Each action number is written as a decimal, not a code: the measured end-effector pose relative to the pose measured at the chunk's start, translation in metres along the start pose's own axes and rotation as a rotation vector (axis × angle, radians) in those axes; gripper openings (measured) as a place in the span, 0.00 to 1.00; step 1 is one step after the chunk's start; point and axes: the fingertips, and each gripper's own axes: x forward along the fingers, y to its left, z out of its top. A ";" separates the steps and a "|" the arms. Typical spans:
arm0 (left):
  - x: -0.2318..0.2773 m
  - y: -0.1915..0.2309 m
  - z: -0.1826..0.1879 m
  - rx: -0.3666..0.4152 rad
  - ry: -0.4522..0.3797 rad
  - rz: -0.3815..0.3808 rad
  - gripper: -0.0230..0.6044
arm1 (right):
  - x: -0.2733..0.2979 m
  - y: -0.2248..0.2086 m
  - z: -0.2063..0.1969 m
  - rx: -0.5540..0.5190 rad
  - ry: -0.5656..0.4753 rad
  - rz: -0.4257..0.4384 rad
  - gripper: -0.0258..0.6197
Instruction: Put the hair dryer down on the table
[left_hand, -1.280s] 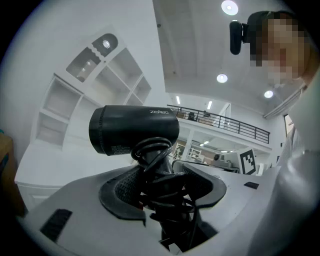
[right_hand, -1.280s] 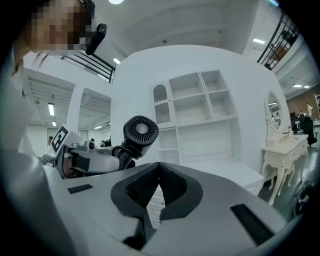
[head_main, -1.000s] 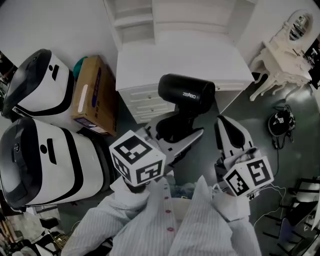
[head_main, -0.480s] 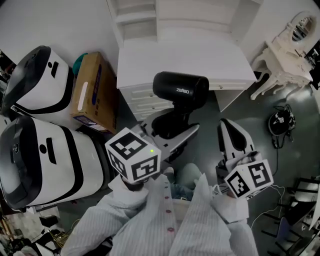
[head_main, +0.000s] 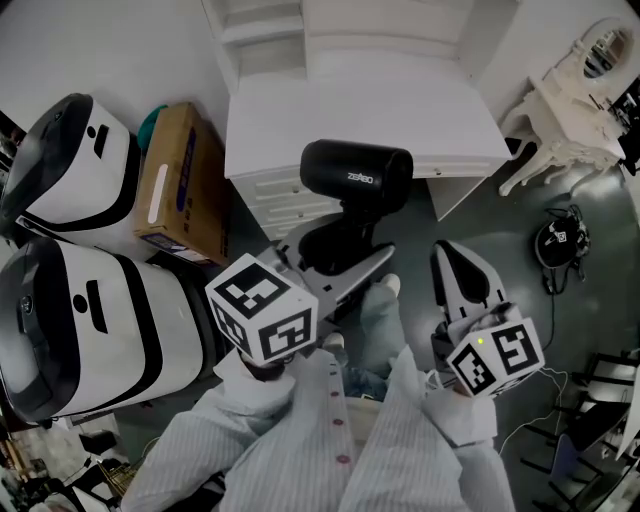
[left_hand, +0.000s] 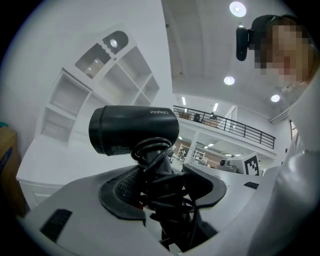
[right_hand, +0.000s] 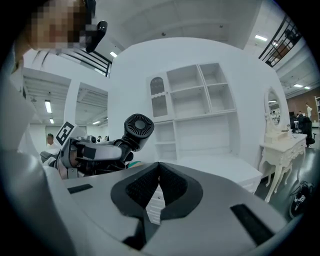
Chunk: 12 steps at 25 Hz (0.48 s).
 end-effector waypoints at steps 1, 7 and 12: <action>0.004 0.002 0.002 0.001 -0.001 0.004 0.43 | 0.002 -0.005 0.001 -0.001 0.002 0.005 0.06; 0.043 0.019 0.013 0.010 0.000 0.017 0.43 | 0.029 -0.043 0.006 -0.002 0.010 0.034 0.06; 0.091 0.041 0.024 0.016 -0.001 0.035 0.43 | 0.060 -0.089 0.011 0.014 0.010 0.068 0.06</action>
